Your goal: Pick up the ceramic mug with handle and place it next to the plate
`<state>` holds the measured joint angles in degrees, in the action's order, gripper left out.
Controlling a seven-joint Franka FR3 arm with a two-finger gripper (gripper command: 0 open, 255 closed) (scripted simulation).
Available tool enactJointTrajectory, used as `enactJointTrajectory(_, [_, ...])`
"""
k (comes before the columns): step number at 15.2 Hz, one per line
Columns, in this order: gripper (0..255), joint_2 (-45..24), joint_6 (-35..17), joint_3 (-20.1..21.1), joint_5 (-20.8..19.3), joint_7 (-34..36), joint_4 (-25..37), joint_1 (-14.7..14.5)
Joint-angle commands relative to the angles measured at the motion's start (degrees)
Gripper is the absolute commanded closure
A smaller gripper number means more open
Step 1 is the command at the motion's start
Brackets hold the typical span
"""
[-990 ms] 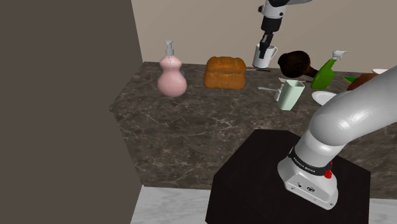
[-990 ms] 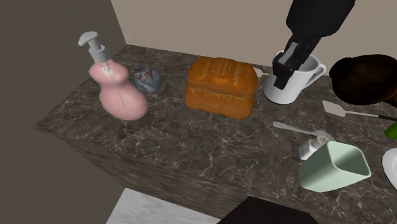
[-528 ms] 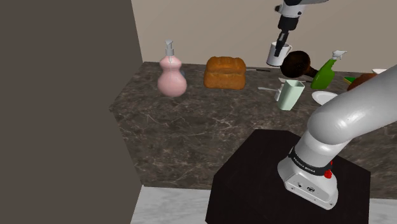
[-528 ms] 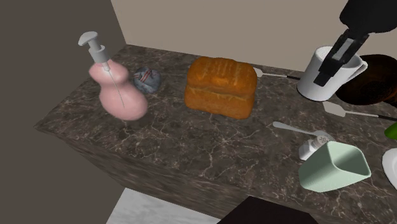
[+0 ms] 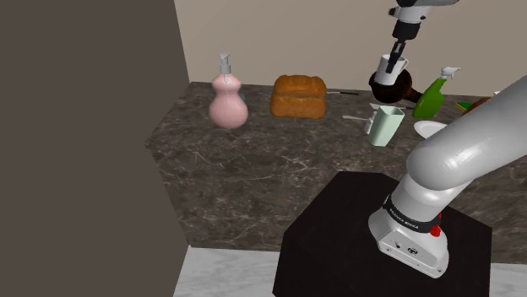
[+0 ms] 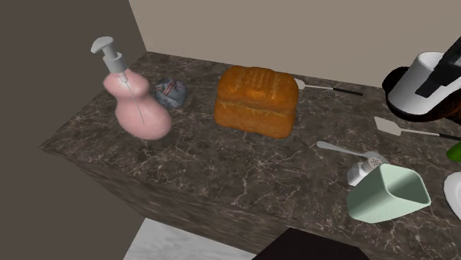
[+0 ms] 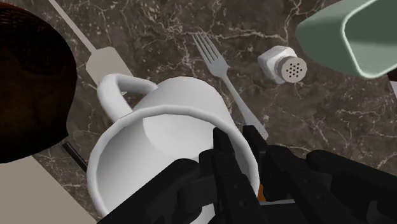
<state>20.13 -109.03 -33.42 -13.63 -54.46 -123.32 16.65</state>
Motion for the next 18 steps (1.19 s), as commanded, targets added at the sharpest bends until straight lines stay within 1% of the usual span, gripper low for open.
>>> enactJointTrajectory(1, [255,-2.1,-0.4,-2.7,0.6,-3.6,2.1,0.4])
enactJointTrajectory(5, [255,-7.4,-0.8,-8.1,3.2,-11.0,7.1,1.0])
enactJointTrajectory(9, [255,-14.5,-0.8,-13.5,8.2,-19.4,13.2,2.0])
enactJointTrajectory(18, [255,-16.2,-7.7,-14.1,9.3,-20.1,7.5,2.2])
